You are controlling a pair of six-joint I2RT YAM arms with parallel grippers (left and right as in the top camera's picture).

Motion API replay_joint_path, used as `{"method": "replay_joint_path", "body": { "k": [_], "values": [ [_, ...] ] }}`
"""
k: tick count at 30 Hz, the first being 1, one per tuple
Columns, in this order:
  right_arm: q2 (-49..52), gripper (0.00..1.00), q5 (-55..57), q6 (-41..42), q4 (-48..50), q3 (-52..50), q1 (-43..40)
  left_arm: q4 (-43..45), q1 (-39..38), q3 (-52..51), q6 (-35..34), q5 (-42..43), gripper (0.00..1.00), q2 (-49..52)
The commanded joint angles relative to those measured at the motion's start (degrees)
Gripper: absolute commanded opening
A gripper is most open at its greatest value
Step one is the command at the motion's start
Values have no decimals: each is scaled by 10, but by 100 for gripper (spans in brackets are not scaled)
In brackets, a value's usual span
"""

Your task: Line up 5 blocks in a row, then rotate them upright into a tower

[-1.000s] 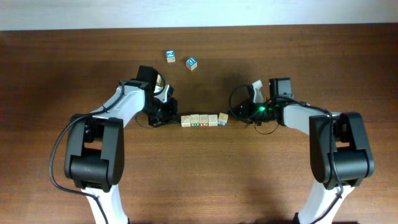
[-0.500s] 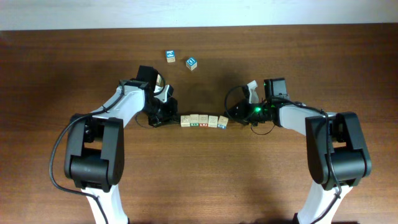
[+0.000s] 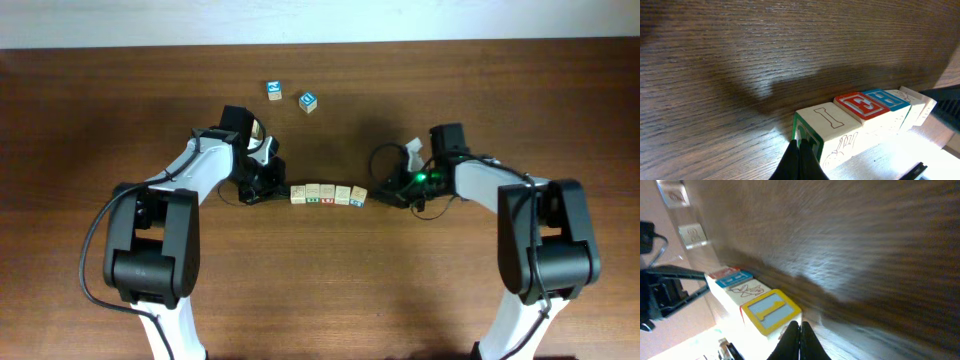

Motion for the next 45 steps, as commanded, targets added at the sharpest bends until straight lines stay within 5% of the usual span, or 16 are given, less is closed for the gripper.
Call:
{"method": "replay_joint_path", "body": {
  "k": [1, 11, 22, 45],
  "values": [
    [2, 4, 28, 5, 1, 3, 20, -1, 2, -6, -3, 8, 0, 5],
    [1, 4, 15, 0, 14, 4, 18, -1, 2, -6, -3, 8, 0, 5],
    [20, 4, -134, -138, 3, 5, -47, -3, 6, -6, 25, 24, 0, 5],
    [77, 4, -196, -137, 42, 5, -40, -1, 34, -7, 64, 89, 0, 5]
  ]
}}
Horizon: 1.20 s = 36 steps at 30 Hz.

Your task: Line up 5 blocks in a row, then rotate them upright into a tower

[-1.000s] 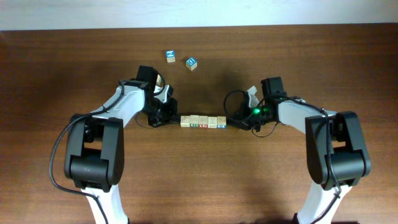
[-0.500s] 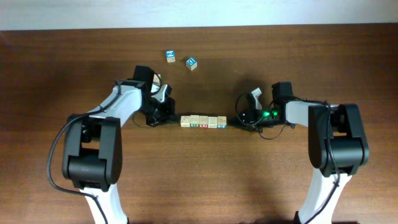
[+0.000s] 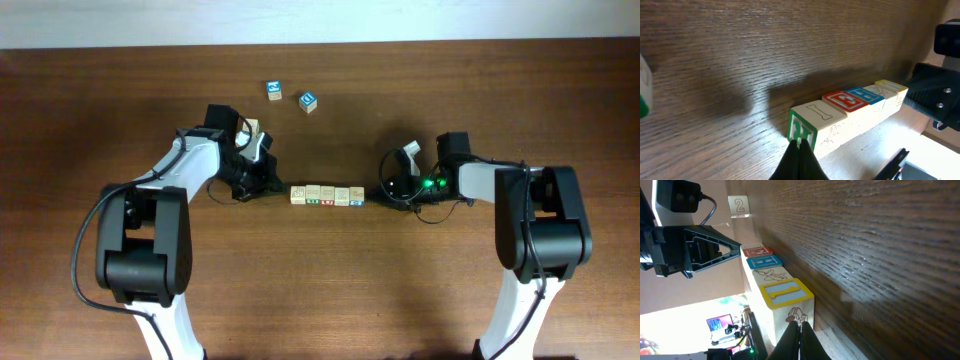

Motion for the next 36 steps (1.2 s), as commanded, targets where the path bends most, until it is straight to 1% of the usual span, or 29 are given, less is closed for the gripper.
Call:
{"method": "replay_joint_path", "body": {
  "k": [1, 9, 16, 21, 36],
  "values": [
    [5, 4, -16, -8, 2, 5, 3, 1, -4, -7, 14, 18, 0, 5],
    [5, 4, -16, -8, 2, 5, 3, -3, -9, -7, 11, -15, 0, 5],
    [5, 4, -16, -8, 2, 5, 3, -3, -10, -8, 11, -20, 0, 5],
    [5, 4, -16, -8, 2, 5, 3, -3, -29, -9, 5, -40, 0, 5],
    [5, 4, -18, -8, 2, 6, 8, 3, -30, -9, 0, -37, 0, 5]
  ]
}}
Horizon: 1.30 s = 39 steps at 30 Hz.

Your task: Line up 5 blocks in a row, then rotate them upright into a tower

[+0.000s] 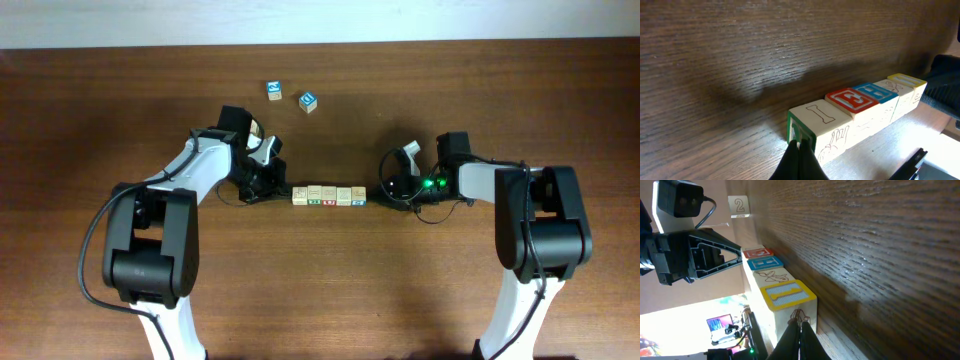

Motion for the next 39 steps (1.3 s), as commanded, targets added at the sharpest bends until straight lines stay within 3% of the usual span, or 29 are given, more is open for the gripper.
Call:
{"method": "replay_joint_path", "body": {
  "k": [1, 18, 39],
  "values": [
    [5, 4, -18, -8, 3, 6, 11, 2, 1, -7, 1, 1, 0, 5],
    [-18, 5, -54, -8, 17, 12, 25, 2, 1, -7, 1, 1, 0, 5],
    [-36, 5, -22, 36, 10, 61, 107, 2, 1, -7, 1, 0, 0, 5]
  ]
}}
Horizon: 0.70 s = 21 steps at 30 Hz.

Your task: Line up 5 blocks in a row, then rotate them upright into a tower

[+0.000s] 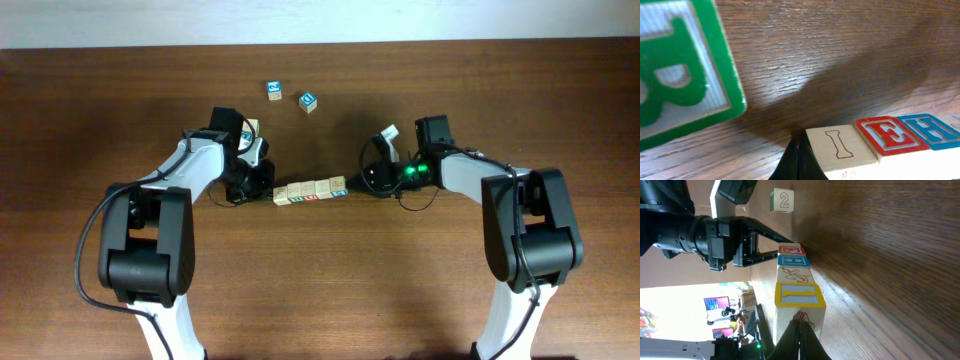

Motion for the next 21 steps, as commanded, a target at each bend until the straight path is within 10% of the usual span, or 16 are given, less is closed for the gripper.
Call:
{"method": "replay_joint_path", "body": {
  "k": [1, 21],
  "values": [
    [-12, 5, 7, 10, -8, 14, 42, 4, -16, -1, 1, 76, 0, 5],
    [-8, 4, 198, 47, -137, 67, 94, -3, -16, -1, 1, 63, 0, 5]
  ]
}}
